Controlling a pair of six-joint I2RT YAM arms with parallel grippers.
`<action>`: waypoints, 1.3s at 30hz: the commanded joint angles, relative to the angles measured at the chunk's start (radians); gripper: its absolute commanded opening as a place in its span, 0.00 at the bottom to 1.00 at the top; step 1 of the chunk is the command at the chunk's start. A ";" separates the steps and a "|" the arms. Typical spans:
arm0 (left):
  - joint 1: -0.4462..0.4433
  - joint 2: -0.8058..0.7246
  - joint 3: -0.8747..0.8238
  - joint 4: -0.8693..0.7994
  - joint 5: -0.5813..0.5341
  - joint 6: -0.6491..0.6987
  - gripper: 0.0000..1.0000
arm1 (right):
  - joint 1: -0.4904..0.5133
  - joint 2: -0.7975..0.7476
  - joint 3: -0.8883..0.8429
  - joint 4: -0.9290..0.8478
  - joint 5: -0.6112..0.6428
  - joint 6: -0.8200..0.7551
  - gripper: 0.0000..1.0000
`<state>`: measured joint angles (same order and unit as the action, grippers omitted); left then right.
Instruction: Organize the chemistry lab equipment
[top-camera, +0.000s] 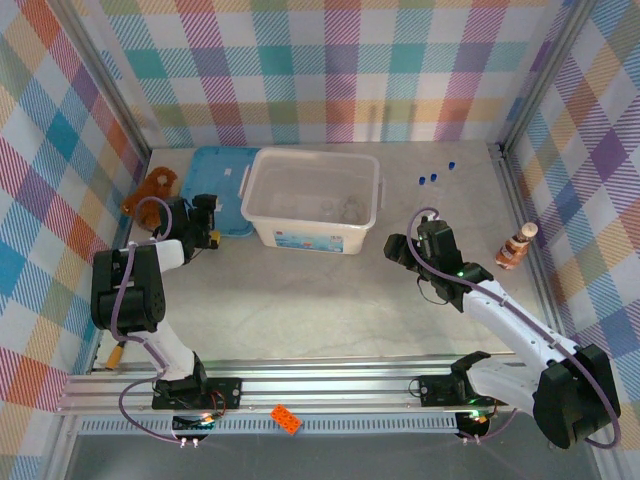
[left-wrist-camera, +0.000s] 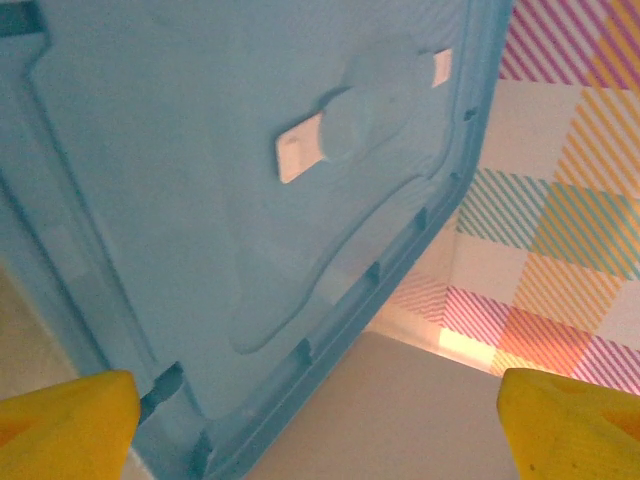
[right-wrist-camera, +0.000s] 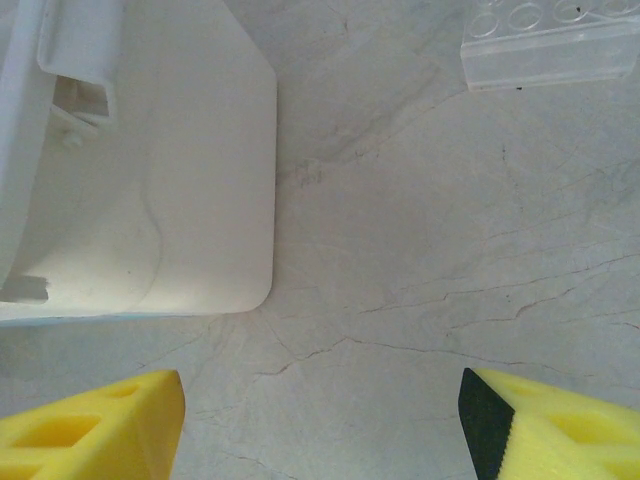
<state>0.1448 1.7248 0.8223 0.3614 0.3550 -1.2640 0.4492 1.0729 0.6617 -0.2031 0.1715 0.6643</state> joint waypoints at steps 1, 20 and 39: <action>-0.006 0.005 0.040 -0.083 0.004 0.008 0.92 | 0.008 0.013 -0.003 0.024 -0.010 -0.010 0.74; -0.015 0.054 0.133 -0.300 -0.021 0.079 0.91 | 0.008 0.020 -0.003 0.027 -0.005 -0.014 0.74; -0.017 0.006 0.124 -0.320 -0.012 0.098 0.91 | 0.008 0.038 -0.006 0.044 -0.013 -0.014 0.74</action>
<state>0.1379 1.6939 0.9218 0.0841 0.3294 -1.1694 0.4522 1.1229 0.6617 -0.1730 0.1635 0.6643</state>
